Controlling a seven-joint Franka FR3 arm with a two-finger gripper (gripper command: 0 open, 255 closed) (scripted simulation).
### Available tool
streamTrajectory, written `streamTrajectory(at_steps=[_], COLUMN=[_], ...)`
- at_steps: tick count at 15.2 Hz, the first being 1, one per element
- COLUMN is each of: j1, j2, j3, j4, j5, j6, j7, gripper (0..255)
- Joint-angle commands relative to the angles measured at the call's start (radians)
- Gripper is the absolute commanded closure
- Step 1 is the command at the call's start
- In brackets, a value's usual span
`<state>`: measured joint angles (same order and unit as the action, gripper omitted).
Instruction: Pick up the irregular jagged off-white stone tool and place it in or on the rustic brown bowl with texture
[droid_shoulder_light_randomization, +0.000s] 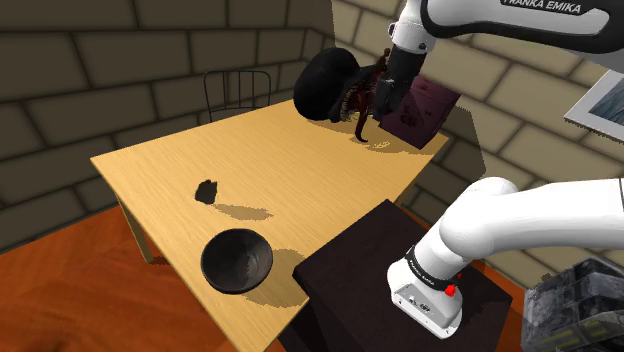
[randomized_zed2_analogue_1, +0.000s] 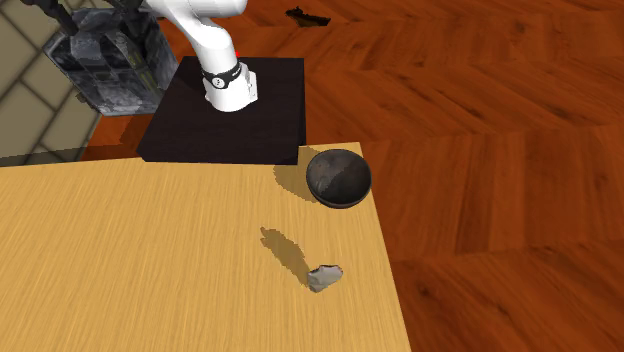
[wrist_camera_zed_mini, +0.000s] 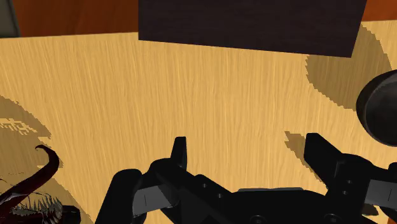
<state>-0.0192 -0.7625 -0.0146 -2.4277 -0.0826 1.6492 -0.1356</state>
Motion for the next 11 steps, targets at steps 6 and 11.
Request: streamTrajectory(at_steps=[6,11], j1=[0.000,0.007], j2=[0.036,0.118], j3=[0.083,0.169], j4=[-0.082,-0.128], j5=[0.108,0.217], j6=[0.100,0.225], j7=[0.211,0.413], gripper=[0,0])
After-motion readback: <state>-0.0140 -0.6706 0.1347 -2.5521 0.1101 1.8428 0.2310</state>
